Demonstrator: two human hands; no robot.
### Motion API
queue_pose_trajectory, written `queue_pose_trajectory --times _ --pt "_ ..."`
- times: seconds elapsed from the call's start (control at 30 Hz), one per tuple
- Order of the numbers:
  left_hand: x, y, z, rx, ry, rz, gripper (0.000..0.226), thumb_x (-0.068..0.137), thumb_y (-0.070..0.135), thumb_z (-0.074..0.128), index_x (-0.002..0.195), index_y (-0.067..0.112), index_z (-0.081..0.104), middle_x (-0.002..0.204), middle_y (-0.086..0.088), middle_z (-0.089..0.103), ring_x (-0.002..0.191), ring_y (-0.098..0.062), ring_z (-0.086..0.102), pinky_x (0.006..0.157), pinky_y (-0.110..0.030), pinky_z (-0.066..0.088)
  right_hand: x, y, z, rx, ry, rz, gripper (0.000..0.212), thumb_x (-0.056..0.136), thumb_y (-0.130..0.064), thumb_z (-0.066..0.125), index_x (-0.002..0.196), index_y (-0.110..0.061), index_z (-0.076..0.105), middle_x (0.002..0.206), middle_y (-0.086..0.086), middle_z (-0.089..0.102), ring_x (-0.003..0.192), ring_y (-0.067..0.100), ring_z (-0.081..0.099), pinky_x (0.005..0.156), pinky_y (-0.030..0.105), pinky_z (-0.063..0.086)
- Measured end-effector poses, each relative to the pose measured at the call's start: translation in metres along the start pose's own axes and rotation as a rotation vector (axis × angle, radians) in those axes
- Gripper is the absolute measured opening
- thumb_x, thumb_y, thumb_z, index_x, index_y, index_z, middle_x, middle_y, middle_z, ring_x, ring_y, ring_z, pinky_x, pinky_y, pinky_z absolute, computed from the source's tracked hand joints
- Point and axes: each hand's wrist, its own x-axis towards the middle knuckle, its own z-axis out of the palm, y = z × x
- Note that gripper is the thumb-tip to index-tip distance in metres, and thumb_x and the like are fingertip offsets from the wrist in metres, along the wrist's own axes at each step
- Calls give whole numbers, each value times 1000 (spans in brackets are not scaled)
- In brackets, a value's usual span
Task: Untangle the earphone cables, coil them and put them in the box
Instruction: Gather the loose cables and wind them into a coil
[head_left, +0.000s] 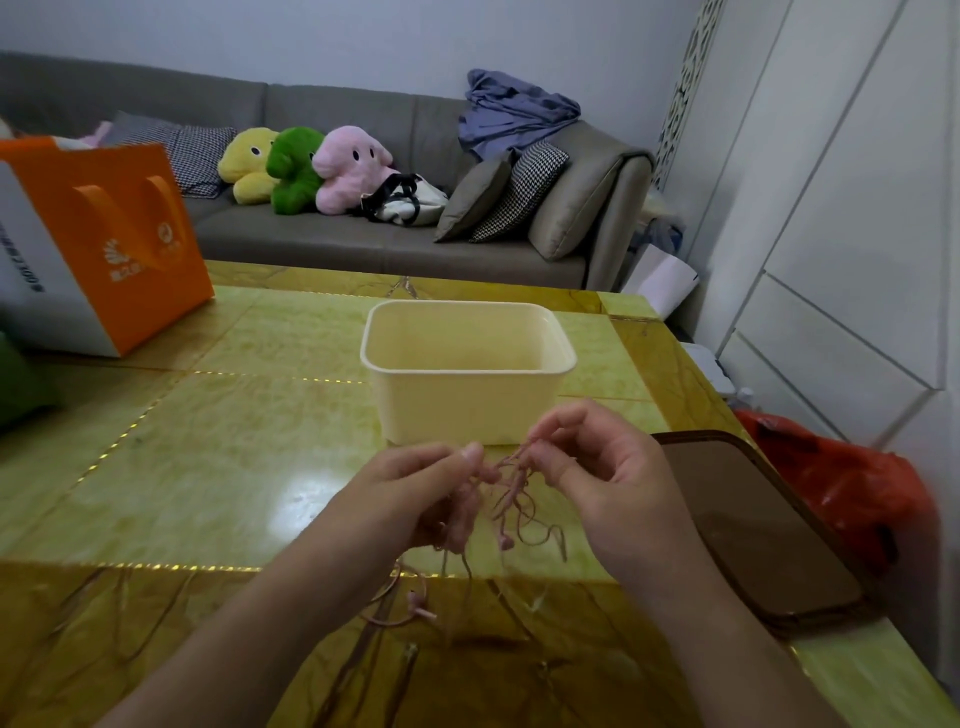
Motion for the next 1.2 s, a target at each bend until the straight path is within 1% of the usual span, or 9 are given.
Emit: queue_pose_trajectory --times 0.13,0.23,0.33,0.43,0.53,0.63,0.83,0.97,1.2 --pt "-1 1 4 45 -66 -62 41 99 44 61 111 7 76 98 -14 73 78 -29 67 65 -37 54 -4 -3 2 51 -154 -8 20 97 8 67 95 -8 77 93 8 80 87 22 77 79 35 63" --pt "0 -3 6 62 -21 -34 30 104 28 60 104 2 74 86 -15 70 69 -23 64 58 -31 50 -4 -2 4 93 -159 15 25 96 18 61 97 -2 75 90 14 77 83 36 74 75 36 64" --pt "3 -5 3 45 84 21 22 103 12 59 90 0 71 76 -12 61 66 -22 58 58 -29 47 1 4 -2 -45 40 44 41 92 20 58 100 -16 76 93 3 76 88 20 73 80 32 60" --pt "7 -4 0 -83 83 40 20 98 10 61 80 2 67 81 -17 62 77 -28 64 65 -32 52 2 9 -6 -216 -55 89 46 91 9 67 109 -33 76 108 -10 74 108 8 69 92 29 57" --pt "10 -6 -2 -188 47 32 28 82 17 60 81 -10 61 91 -25 68 88 -33 71 70 -38 55 -2 9 1 -291 -201 117 26 93 -6 77 99 -31 77 97 -10 77 95 6 72 84 25 59" --pt "13 -10 -4 -196 103 22 45 77 20 59 89 -23 56 100 -30 72 92 -35 73 73 -42 58 -3 7 6 -270 -155 123 18 92 -8 79 86 -24 75 83 -3 76 81 15 73 77 33 61" --pt "4 -6 -5 -32 75 24 43 95 41 72 112 2 75 110 -19 78 99 -30 75 81 -41 58 -3 4 3 -127 -128 172 19 91 -4 81 83 -20 76 76 5 76 73 20 74 73 41 64" --pt "-1 -4 1 155 51 75 9 94 13 75 99 8 80 94 -17 79 87 -23 76 78 -32 62 -3 5 5 -124 -79 147 16 97 -10 76 83 -19 76 77 5 76 72 22 73 72 46 64" --pt "-2 -4 5 184 115 79 9 96 4 71 102 5 78 87 -19 78 78 -22 75 73 -31 62 -4 1 6 43 -63 211 18 104 -11 65 87 -7 70 75 9 71 68 14 67 67 27 57"
